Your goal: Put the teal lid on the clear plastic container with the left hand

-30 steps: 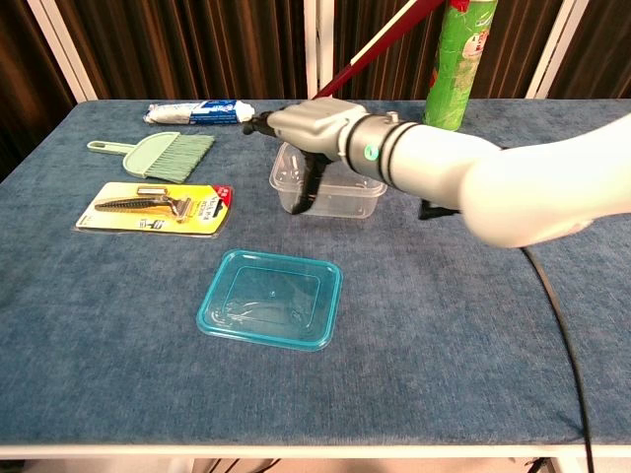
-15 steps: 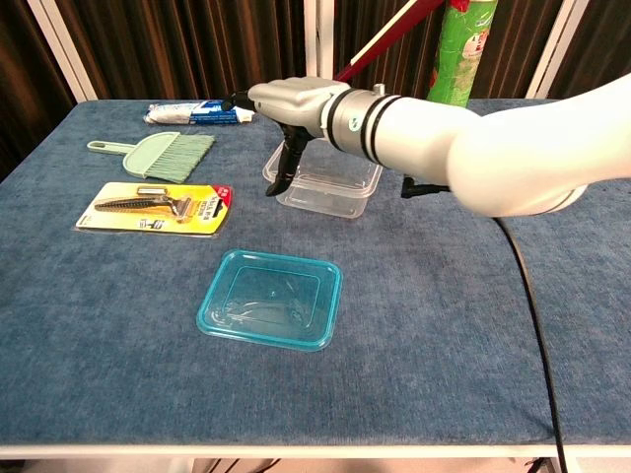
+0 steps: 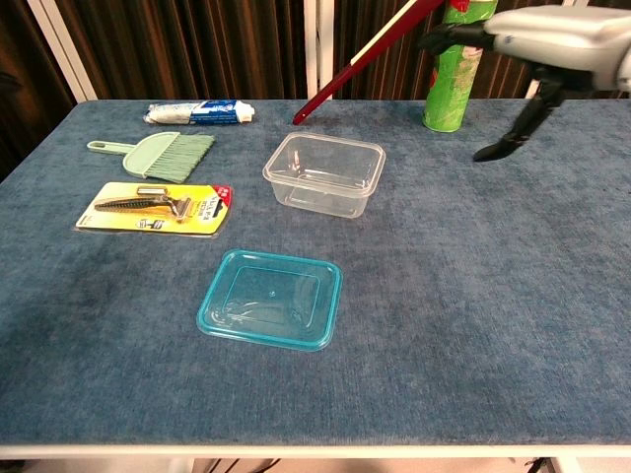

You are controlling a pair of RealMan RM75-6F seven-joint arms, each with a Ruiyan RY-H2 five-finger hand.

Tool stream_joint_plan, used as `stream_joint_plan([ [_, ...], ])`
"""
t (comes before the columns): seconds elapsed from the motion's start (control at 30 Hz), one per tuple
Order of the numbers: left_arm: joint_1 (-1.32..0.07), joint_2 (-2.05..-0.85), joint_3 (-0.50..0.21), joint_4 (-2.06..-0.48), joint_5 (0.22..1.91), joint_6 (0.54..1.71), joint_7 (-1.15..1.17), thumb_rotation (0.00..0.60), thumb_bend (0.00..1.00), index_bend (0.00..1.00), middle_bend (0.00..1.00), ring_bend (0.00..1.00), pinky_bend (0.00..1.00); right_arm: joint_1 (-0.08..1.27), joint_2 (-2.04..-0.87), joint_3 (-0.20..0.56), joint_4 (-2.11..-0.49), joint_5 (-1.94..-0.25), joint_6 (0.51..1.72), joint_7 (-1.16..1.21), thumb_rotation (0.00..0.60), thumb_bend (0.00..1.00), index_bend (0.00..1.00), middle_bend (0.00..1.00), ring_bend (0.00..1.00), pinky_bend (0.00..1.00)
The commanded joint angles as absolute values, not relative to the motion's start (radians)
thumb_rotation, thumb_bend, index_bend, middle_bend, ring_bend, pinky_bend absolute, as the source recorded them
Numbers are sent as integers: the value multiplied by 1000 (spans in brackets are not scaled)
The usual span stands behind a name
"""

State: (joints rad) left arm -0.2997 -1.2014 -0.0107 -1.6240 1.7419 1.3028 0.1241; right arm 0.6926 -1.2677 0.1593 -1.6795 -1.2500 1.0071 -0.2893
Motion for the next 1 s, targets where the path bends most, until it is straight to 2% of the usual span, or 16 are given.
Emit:
stream_joint_plan([
  [0.03,-407,-1237,-21,-1691,1764,1157,182,600,13,55,0,0,0,495,-1115,65,-1809,-1387,1261,-276,600,26,0,81,0,0],
  [0.23,-513,-1344,-46,-1737,1639,921,371,600,14,38,0,0,0,361,-1037,18,-1815,-1485,1438,-240,600,26,0,80,0,0],
  [0.47,-580,-1462,-101,-1774,1378,807,571,600,15,21,0,0,0,296,-1017,4,-1766,-1524,1492,-175,600,26,0,77,0,0],
  [0.8,-721,-1605,-128,-1800,953,819,837,600,16,19,0,0,0,269,-1041,3,-1685,-1550,1478,-95,600,26,0,70,0,0],
  [1.0,-818,-1663,-137,-1805,710,912,948,600,16,19,0,0,0,254,-1047,8,-1651,-1562,1481,-56,600,26,0,67,0,0],
])
